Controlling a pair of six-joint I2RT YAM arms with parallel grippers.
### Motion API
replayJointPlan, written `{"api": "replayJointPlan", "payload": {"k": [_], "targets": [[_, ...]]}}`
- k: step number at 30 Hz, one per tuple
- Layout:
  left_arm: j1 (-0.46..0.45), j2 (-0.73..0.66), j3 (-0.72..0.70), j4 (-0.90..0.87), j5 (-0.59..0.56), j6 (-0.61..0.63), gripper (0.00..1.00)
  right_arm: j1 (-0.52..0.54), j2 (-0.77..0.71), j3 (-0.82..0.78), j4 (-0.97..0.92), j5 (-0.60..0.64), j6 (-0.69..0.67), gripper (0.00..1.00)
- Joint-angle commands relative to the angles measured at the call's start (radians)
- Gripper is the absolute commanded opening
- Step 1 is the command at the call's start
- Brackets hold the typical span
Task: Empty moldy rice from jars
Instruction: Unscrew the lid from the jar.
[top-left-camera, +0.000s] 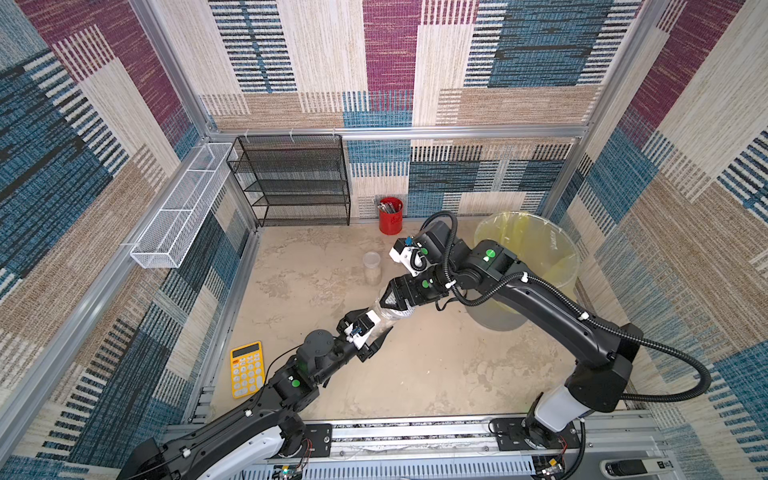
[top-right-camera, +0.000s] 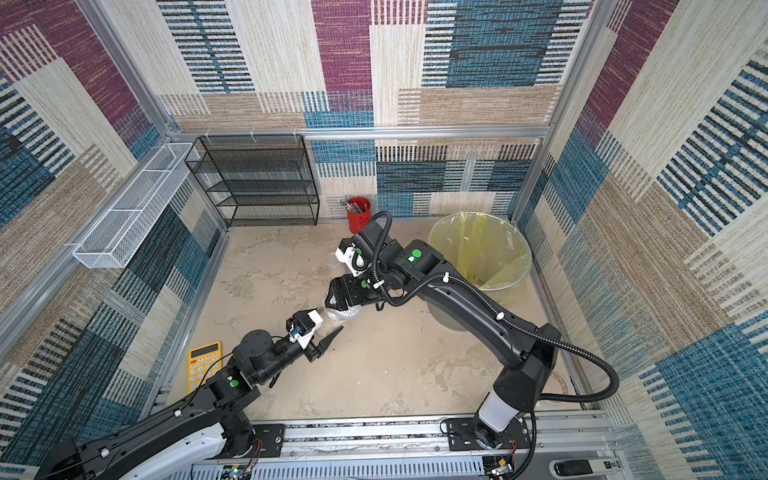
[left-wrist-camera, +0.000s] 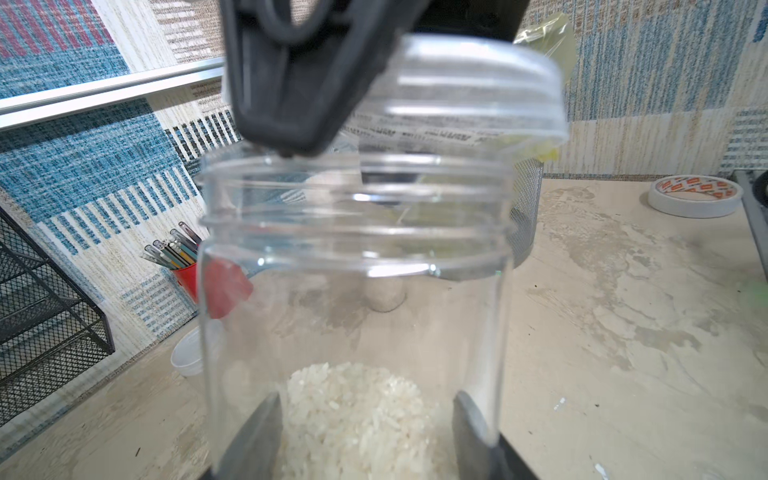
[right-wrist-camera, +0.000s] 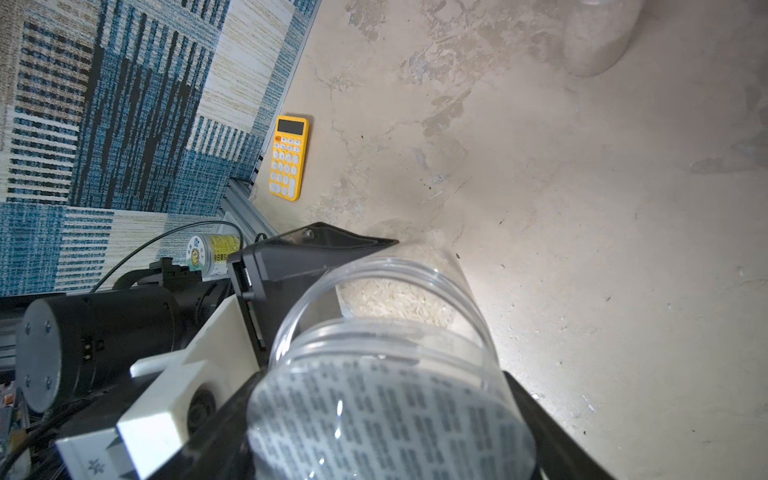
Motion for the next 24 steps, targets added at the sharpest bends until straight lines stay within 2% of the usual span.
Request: {"api": "replayJointPlan", "payload": {"k": [1,7,24], "targets": [[0.0,-0.002,-0.002,-0.044,0.031,-0.039,0.29,-0.003,-0.02,-0.016,0.087,0.021,-0.085,0.64],[0.0,-0.009,-0.005,-0.05,0.036,-0.045,0.29,-0.018,-0.021,0.007,0.064,0.154,-0.157,0.65],[0.0,-0.02,-0.02,-0.029,0.026,-0.059,0.29,-0.048,-0.122,-0.196,0.223,-0.005,-0.135,0.66]]}}
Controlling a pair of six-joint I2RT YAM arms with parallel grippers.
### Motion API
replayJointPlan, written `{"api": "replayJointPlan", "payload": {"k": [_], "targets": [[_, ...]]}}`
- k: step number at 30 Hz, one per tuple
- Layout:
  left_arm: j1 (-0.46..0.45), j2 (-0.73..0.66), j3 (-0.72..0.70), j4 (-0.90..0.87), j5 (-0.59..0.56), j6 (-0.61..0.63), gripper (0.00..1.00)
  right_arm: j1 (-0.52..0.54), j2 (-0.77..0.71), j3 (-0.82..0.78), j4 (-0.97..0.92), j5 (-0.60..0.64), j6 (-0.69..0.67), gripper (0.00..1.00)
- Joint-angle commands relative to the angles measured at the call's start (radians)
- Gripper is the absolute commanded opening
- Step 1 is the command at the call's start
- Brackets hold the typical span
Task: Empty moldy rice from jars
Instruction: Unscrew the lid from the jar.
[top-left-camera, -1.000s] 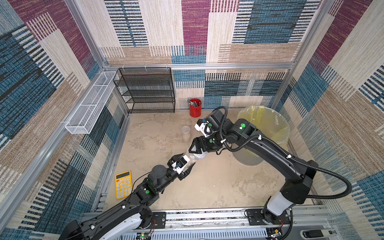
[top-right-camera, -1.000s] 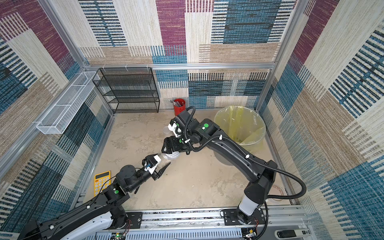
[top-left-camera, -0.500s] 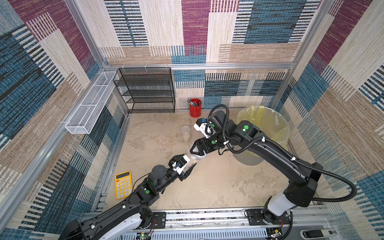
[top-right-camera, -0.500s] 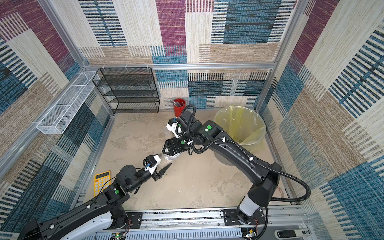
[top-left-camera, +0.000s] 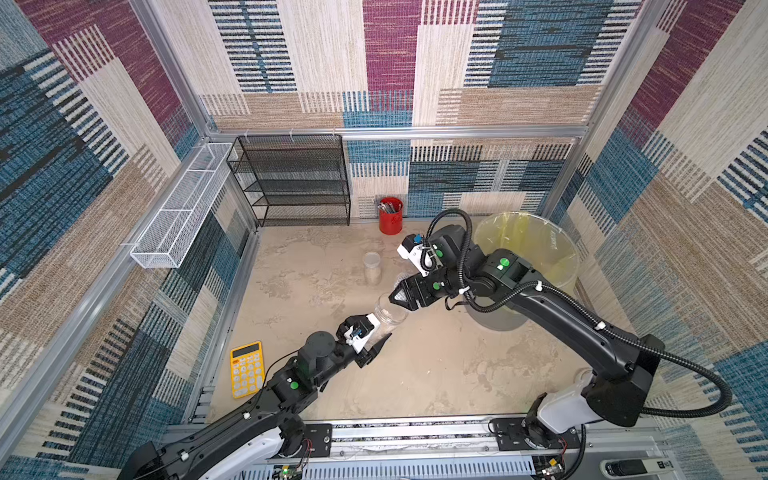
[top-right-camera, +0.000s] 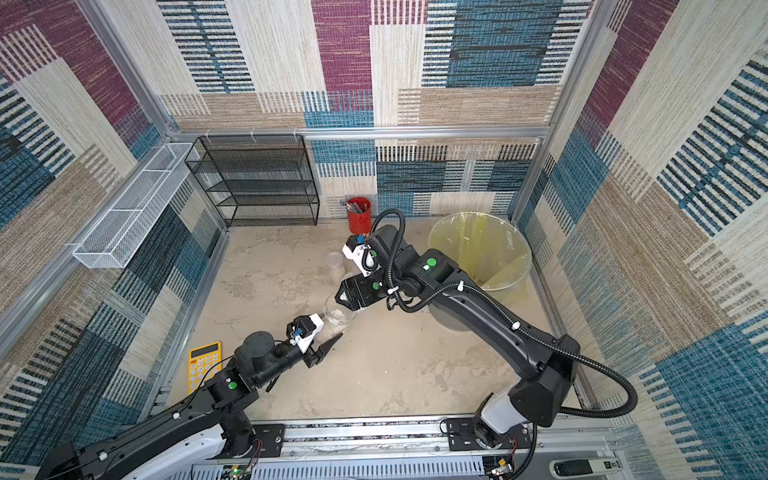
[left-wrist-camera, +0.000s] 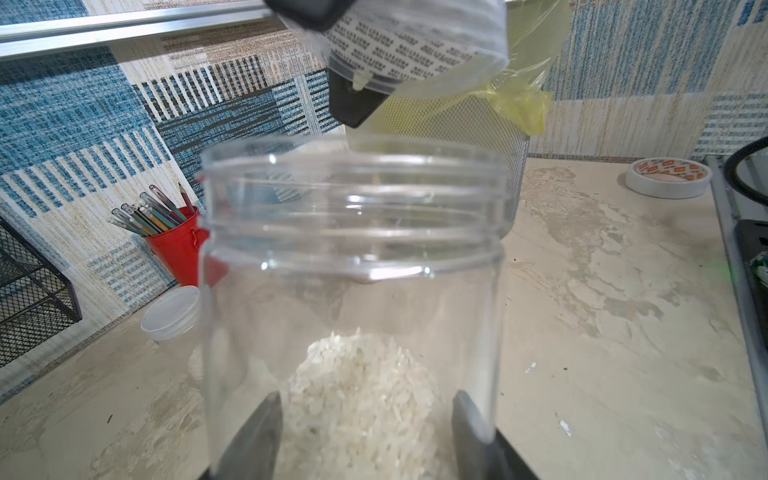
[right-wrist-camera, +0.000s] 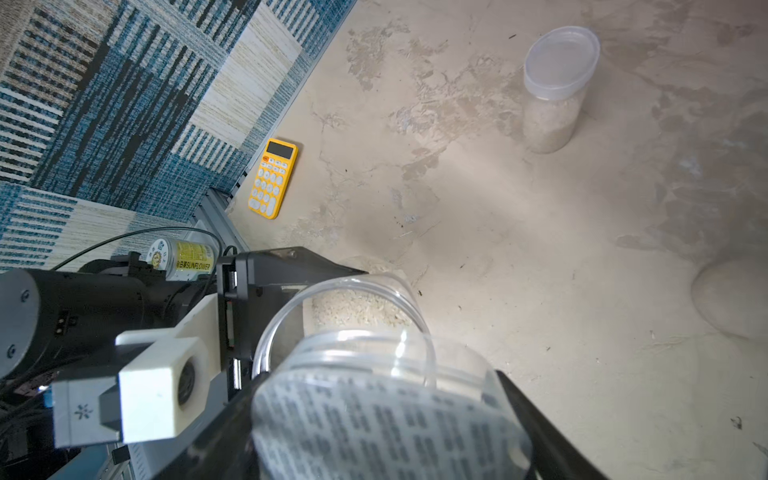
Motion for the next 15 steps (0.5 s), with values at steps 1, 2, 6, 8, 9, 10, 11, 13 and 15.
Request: {"api": "replayJointPlan", "payload": {"k": [1,2,6,8,9,10,11,13,15], "targets": [[0.0,0.004,-0.004,0.046,0.0,-0.024,0.29,-0.001,-0.011,-0.02,0.061,-0.025,0.012,0.66],[0.0,0.004,-0.003,0.048,-0.004,-0.024,0.29,-0.001,-0.013,-0.023,0.06,-0.021,0.01,0.66],[0.0,0.0,0.001,0.036,-0.009,-0.017,0.29,-0.005,-0.039,-0.031,0.036,0.037,0.021,0.66],[0.0,0.0,0.0,0.032,-0.013,-0.016,0.29,-0.009,-0.058,-0.037,0.01,0.08,0.038,0.67],[0.001,0.0,0.0,0.032,-0.013,-0.016,0.29,-0.01,-0.064,-0.041,-0.004,0.095,0.042,0.67],[0.0,0.001,0.001,0.032,-0.015,-0.018,0.29,-0.011,-0.072,-0.051,-0.018,0.112,0.047,0.67],[0.001,0.002,0.002,0.033,-0.015,-0.019,0.29,-0.012,-0.086,-0.068,-0.025,0.136,0.055,0.67],[0.0,0.003,0.002,0.034,-0.016,-0.024,0.29,-0.014,-0.114,-0.114,-0.019,0.15,0.068,0.67],[0.0,0.001,0.005,0.031,-0.017,-0.027,0.29,-0.019,-0.14,-0.172,-0.005,0.155,0.085,0.67]]}}
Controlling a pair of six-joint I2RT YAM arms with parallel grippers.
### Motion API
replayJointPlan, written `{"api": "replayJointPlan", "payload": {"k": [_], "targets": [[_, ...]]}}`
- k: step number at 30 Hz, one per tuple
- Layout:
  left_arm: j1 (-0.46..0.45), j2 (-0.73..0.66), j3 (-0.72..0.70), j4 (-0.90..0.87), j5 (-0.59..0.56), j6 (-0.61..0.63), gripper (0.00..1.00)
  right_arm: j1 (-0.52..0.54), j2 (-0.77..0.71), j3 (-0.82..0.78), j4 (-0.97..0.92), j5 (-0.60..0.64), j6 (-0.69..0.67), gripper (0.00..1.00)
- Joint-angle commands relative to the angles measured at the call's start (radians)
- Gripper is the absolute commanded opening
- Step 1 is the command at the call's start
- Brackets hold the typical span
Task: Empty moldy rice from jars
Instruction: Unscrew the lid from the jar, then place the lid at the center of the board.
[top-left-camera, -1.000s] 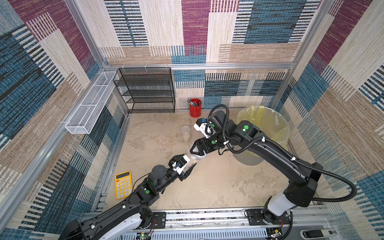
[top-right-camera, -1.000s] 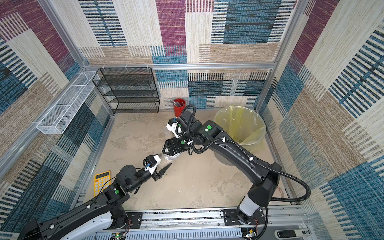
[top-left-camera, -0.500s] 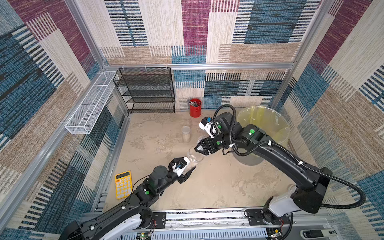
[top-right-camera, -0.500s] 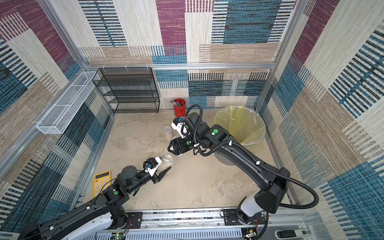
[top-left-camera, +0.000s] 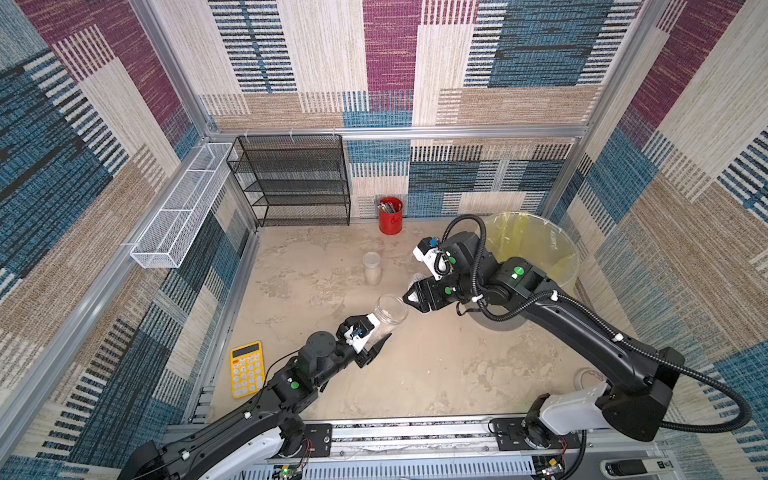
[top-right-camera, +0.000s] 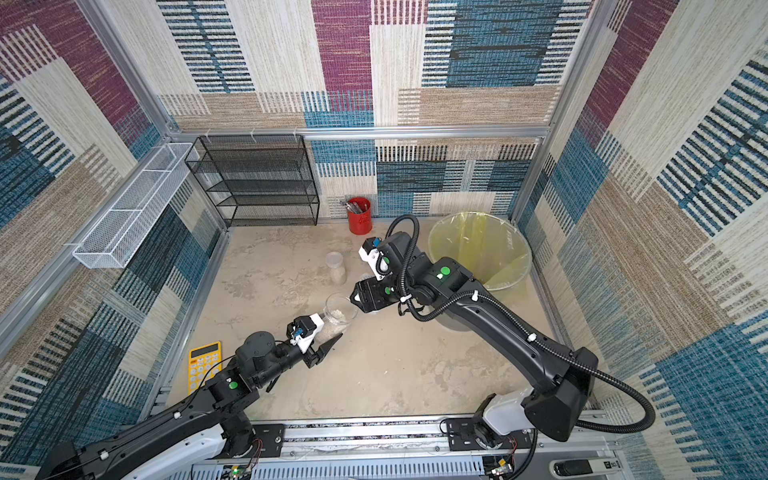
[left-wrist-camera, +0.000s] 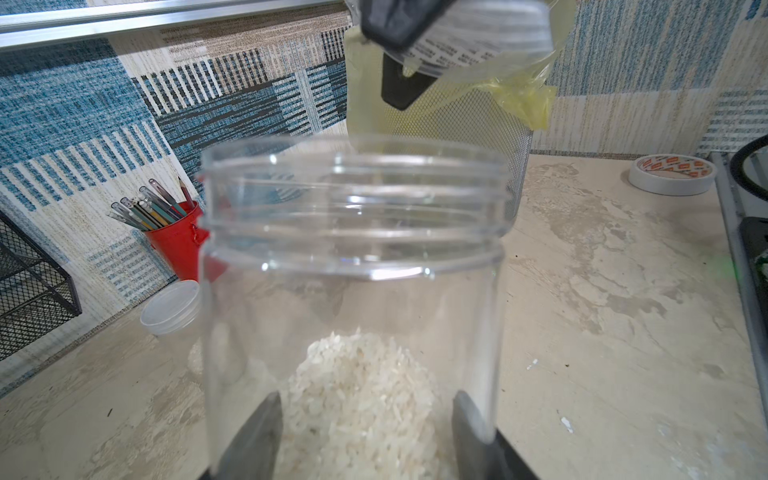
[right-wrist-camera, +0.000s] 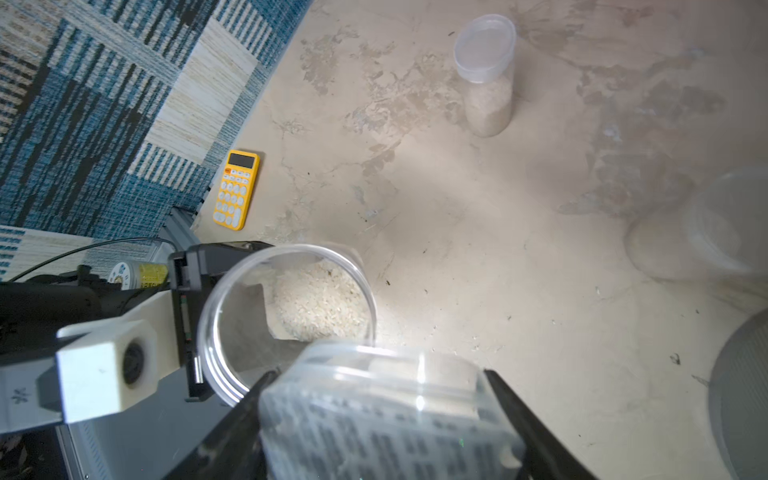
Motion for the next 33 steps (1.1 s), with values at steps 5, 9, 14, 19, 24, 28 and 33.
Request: {"api": "replayJointPlan", "payload": {"k": [5,9,14,19,24,28,33], "targets": [[0.0,-0.008,0.021,0.018,-0.021,-0.023,0.29,-0.009,-0.048,-0.189,0.041,0.072,0.062,0.68],[0.0,-0.015,0.029,0.01,-0.029,-0.028,0.29,-0.014,-0.05,-0.308,0.128,0.063,0.069,0.68],[0.0,-0.017,0.028,0.003,-0.033,-0.037,0.29,-0.015,-0.003,-0.419,0.216,0.068,0.079,0.68],[0.0,-0.042,0.028,-0.023,-0.041,-0.041,0.29,-0.015,0.024,-0.469,0.287,0.036,0.093,0.68],[0.0,-0.061,0.025,-0.036,-0.041,-0.051,0.29,-0.015,0.061,-0.519,0.356,0.021,0.131,0.69],[0.0,-0.063,0.026,-0.035,-0.035,-0.061,0.29,-0.016,0.11,-0.544,0.363,0.082,0.154,0.72],[0.0,-0.047,0.033,-0.025,-0.027,-0.059,0.29,-0.016,0.152,-0.563,0.375,0.142,0.164,0.74]]}}
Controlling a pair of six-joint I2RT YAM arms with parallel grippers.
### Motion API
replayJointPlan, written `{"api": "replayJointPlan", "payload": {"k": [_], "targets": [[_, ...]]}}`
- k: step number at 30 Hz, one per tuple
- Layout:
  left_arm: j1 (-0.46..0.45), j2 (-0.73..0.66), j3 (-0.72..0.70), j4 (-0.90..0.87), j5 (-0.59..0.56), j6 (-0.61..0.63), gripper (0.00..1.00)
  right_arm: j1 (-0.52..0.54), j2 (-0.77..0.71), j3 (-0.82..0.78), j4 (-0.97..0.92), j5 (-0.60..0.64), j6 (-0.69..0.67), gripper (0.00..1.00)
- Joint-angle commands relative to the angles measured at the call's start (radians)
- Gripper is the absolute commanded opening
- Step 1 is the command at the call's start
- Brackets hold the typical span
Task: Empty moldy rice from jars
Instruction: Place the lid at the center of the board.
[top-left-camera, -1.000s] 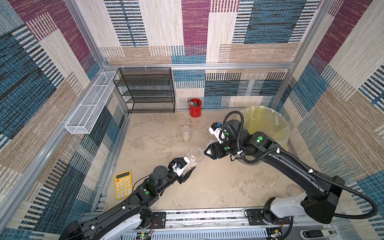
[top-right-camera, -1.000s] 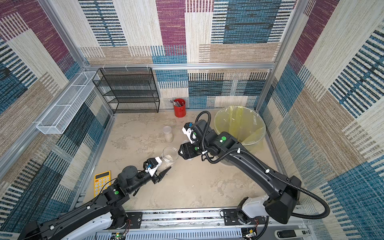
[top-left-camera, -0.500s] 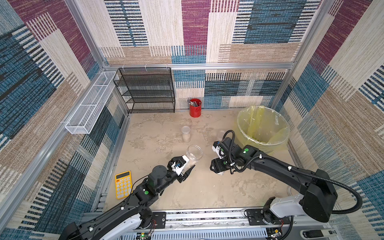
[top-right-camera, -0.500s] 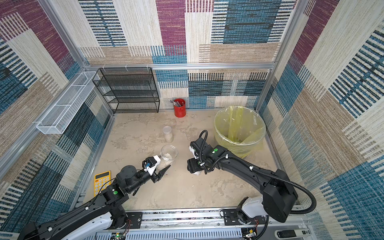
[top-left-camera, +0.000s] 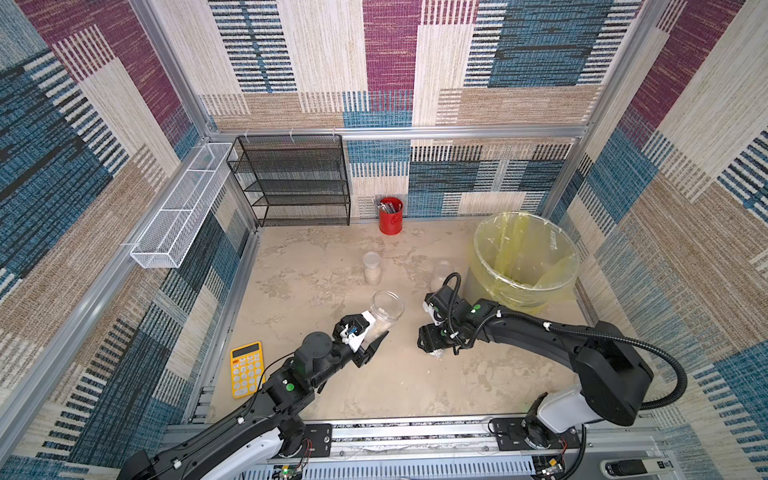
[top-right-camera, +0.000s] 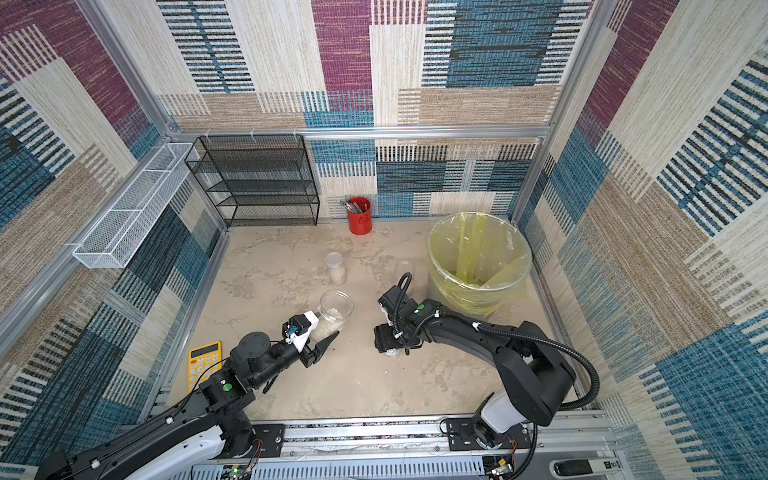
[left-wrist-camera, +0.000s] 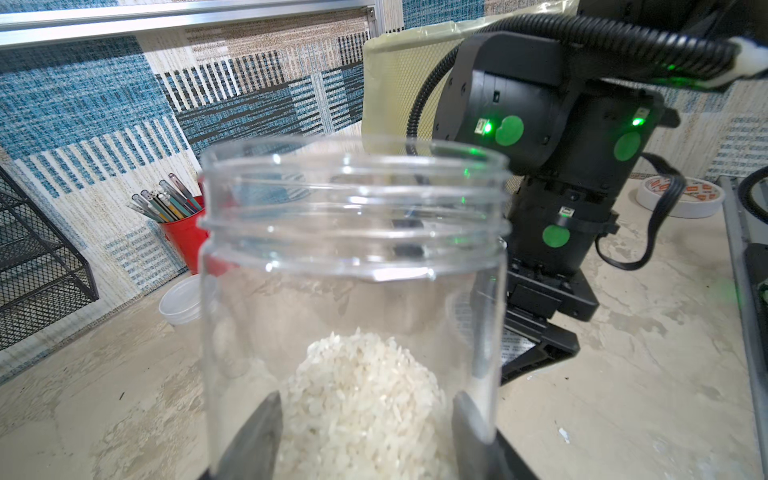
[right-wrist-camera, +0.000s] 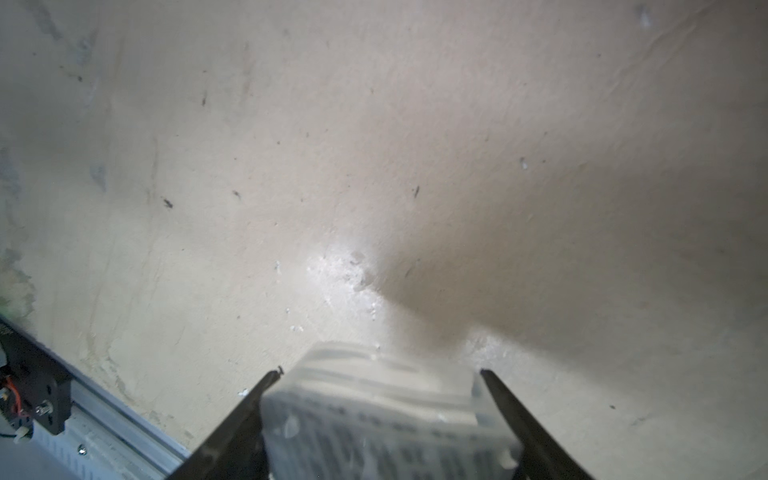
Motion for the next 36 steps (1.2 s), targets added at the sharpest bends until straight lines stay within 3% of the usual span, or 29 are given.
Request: {"api": "replayJointPlan", "payload": {"k": [1,10,19,20,29,36], "targets": [[0.0,0.011,0.015,0.042,0.001,-0.014,0.29,0.0,0.026,-0.004,0.029,0.07,0.027,0.75],[0.0,0.07,0.08,0.019,0.028,-0.004,0.29,0.001,0.109,-0.012,0.041,0.087,0.032,0.8],[0.0,0.169,0.17,0.002,0.068,0.009,0.29,0.001,0.09,-0.016,0.031,0.087,0.028,0.92],[0.0,0.175,0.178,-0.002,0.071,0.012,0.29,0.001,0.08,-0.015,0.026,0.083,0.03,0.99],[0.0,0.206,0.245,-0.061,0.096,0.027,0.29,0.001,-0.068,-0.011,-0.038,0.078,0.057,0.99],[0.0,0.258,0.347,-0.118,0.124,0.049,0.29,0.0,-0.302,-0.06,-0.061,-0.046,0.066,0.99]]}}
